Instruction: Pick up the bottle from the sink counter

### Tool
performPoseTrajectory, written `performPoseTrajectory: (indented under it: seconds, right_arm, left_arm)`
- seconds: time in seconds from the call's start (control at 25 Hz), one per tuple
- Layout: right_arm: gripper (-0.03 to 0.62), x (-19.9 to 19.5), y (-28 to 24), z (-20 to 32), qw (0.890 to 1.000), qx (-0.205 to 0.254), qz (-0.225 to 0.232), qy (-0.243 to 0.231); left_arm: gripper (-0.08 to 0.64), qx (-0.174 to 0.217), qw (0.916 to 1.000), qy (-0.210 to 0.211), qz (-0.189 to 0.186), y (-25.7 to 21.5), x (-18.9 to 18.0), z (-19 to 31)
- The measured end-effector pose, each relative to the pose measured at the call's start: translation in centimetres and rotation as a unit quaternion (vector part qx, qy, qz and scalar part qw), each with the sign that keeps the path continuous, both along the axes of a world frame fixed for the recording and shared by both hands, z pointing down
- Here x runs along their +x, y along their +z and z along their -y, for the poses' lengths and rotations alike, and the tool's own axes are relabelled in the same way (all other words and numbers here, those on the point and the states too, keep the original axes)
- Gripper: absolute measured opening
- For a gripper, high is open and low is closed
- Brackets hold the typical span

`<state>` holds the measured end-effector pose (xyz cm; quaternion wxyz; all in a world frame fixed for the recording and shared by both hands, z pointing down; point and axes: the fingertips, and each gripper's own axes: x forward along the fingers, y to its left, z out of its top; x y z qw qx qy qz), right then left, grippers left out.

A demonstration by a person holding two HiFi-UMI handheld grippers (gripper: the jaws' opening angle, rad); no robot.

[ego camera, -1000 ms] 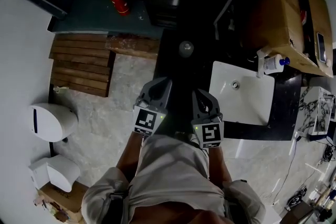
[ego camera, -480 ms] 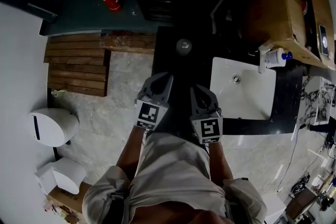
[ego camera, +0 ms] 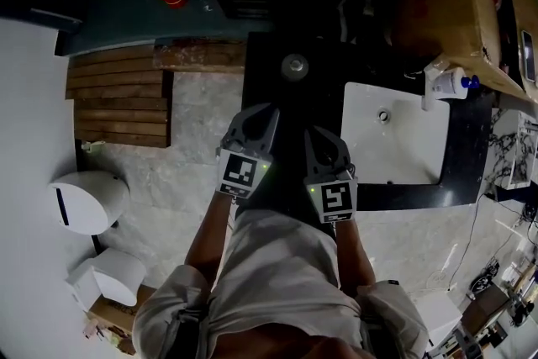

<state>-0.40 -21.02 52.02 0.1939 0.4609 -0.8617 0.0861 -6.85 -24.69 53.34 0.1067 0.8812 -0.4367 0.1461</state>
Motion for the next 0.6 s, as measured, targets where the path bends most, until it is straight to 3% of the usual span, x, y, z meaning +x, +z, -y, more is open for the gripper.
performPoseTrajectory:
  seconds: [0.4, 0.48, 0.6]
  right_arm:
    - [-0.008, 0.2, 1.7, 0.8, 1.000, -0.017, -0.007, 0.012]
    - [-0.008, 0.2, 1.9, 1.0, 1.000, -0.018, -0.006, 0.015]
    - [-0.008, 0.3, 2.2, 1.2, 1.000, -0.021, -0.006, 0.016]
  left_arm:
    - [0.006, -0.016, 0.9997, 0.015, 0.003, 2.9, 0.7, 2.2]
    - [0.071, -0.020, 0.9996, 0.017, 0.006, 3.4, 0.9, 2.7]
    - [0.084, -0.024, 0.9995, 0.019, 0.012, 4.2, 1.1, 3.4]
